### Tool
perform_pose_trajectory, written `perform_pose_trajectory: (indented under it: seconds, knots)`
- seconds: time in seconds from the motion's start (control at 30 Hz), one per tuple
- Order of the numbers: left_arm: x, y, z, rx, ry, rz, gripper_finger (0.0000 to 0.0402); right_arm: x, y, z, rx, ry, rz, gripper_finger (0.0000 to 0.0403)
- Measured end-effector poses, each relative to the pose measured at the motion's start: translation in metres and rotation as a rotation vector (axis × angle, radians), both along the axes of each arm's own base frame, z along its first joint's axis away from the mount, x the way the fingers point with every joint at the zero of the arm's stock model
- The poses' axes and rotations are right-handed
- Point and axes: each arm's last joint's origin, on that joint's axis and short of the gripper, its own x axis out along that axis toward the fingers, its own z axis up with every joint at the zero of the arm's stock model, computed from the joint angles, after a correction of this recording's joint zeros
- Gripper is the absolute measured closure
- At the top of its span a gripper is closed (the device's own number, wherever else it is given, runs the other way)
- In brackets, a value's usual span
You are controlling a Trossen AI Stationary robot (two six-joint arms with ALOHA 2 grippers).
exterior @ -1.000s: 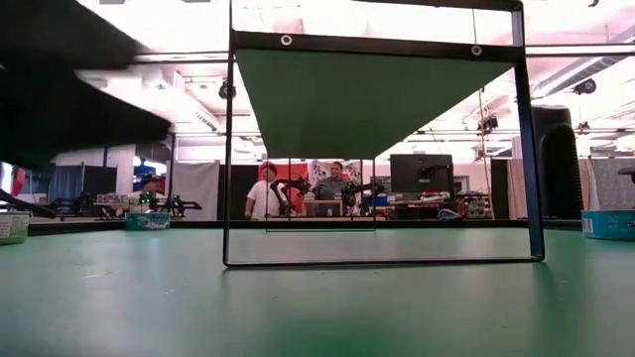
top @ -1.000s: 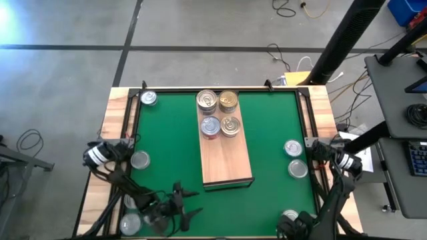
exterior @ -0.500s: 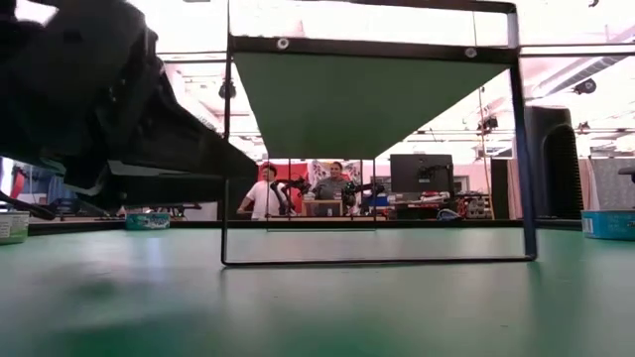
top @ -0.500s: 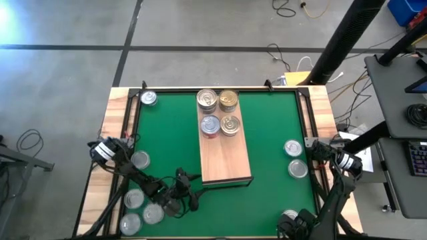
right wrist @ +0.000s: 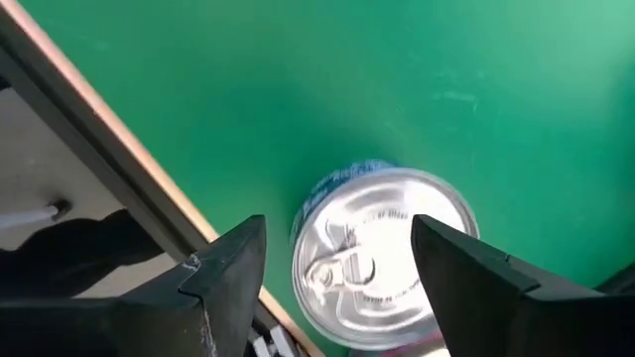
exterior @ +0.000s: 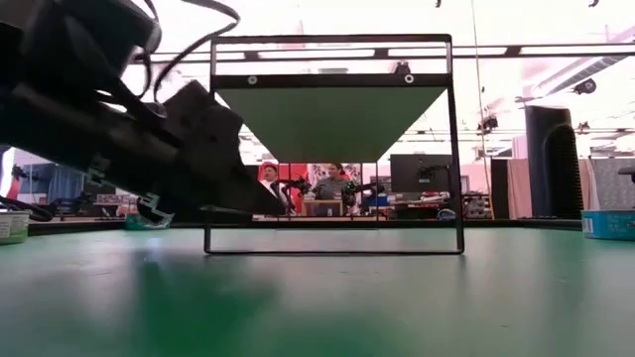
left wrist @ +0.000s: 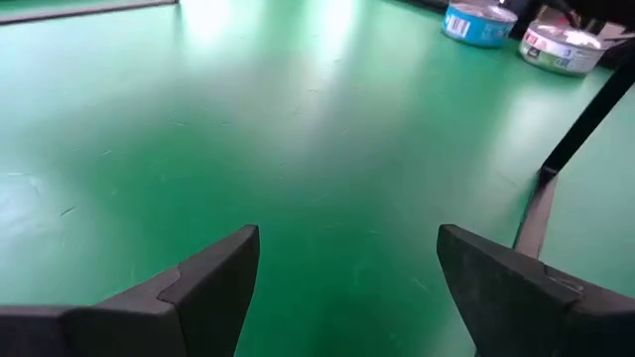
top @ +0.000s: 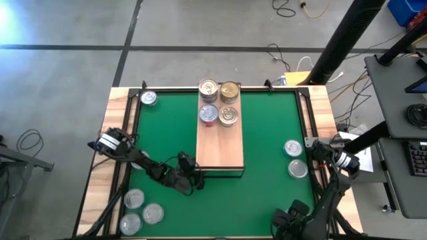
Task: Stack canned seafood by type on shelf
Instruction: Move the shelf to the top of the table, then stack the blue pink tuna can on top of the other blue pink tuna can on the shelf
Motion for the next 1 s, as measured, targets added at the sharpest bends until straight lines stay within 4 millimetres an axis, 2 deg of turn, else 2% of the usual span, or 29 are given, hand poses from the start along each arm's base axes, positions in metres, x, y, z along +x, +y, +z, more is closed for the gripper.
perform_pose_trajectory:
  seconds: [0.2, 0.6, 0.8, 1.0]
  knots:
    - [0.003, 0.006, 0.002, 0.034, 0.016, 0.006, 0.0109, 0.012, -0.008, 0.000, 0.002, 0.015, 0.028, 0.0156]
    - [0.010, 0.026, 0.009, 0.064, 0.028, 0.047, 0.0109, 0.017, -0.010, 0.000, 0.019, 0.007, -0.027, 0.0179]
    - [0.010, 0.021, 0.007, 0.014, 0.058, -0.048, 0.0109, 0.018, -0.008, 0.000, 0.041, 0.011, -0.029, 0.0172]
    - [0.002, 0.001, 0.006, 0.044, 0.089, -0.140, 0.0109, 0.020, -0.008, 0.000, 0.052, 0.004, -0.025, 0.0151]
